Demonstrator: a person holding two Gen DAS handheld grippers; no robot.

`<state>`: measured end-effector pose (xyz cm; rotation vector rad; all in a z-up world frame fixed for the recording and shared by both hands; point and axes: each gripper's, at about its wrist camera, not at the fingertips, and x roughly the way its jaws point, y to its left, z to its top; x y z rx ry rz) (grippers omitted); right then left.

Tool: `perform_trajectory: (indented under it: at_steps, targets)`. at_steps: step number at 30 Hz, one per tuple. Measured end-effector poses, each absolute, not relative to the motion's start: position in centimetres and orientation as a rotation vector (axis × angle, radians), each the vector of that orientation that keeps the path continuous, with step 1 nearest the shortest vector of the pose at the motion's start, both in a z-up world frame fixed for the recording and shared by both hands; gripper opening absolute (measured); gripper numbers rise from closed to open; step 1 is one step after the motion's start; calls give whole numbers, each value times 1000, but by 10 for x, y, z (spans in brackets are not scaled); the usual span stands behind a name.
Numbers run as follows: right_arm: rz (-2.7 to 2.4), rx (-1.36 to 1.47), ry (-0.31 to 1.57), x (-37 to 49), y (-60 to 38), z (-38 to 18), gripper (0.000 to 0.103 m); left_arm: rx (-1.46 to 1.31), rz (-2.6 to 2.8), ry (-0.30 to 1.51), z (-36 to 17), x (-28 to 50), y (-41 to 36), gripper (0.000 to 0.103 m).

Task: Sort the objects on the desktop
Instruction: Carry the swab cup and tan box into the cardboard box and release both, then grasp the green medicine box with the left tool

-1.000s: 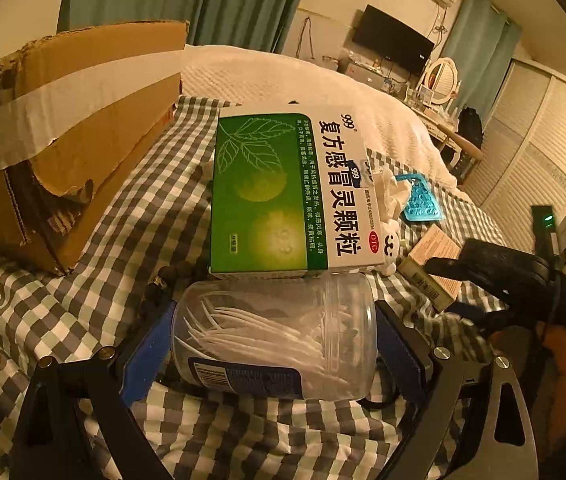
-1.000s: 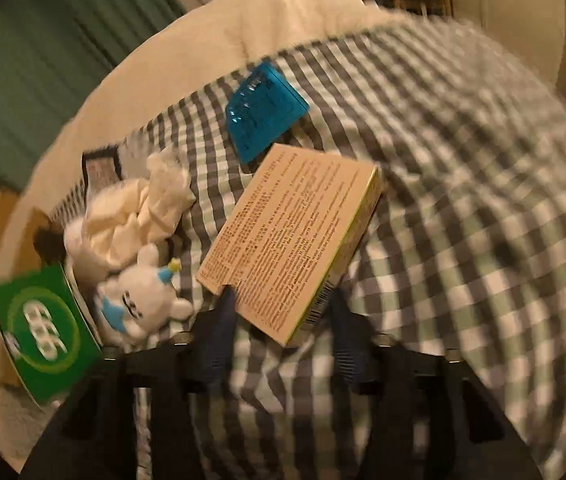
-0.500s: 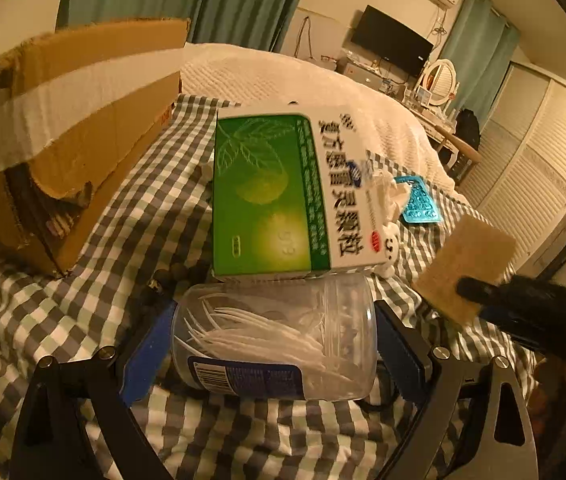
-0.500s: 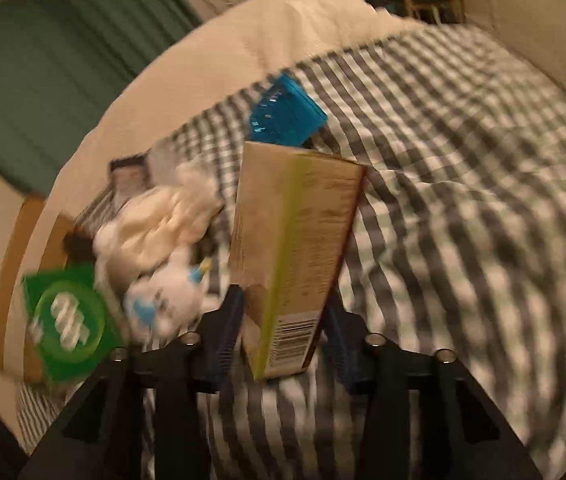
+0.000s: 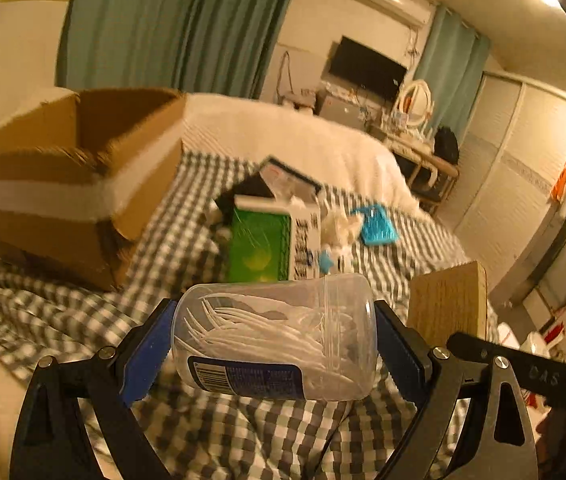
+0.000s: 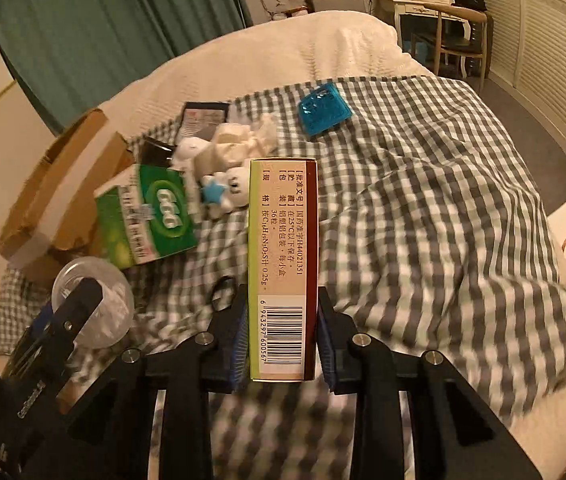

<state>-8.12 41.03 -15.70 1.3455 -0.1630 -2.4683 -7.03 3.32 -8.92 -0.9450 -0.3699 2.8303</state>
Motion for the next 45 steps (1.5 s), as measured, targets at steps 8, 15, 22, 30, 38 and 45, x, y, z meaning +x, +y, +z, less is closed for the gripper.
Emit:
perform_trajectory:
  at_steps: [8, 15, 22, 30, 38, 45]
  targets:
    - [-2414, 1098, -124, -46, 355, -67, 29, -709, 3001, -487, -11, -67, -40, 96]
    - [-2222, 939, -77, -66, 237, 5, 29, -570, 3188, -454, 42, -105, -122, 96]
    - [-2150, 980, -12, -117, 131, -4, 29, -786, 3232, -430, -8, -168, -170, 96]
    - [-2152, 1034, -130, -153, 108, -30, 66, -767, 3249, -396, -14, -165, -171, 103]
    - [-2270, 872, -76, -115, 176, 7, 66, -657, 3186, -339, 30, -108, -128, 103]
    - [-2435, 808, -42, -64, 279, 26, 70, -805, 3022, -310, 19, -86, -56, 103]
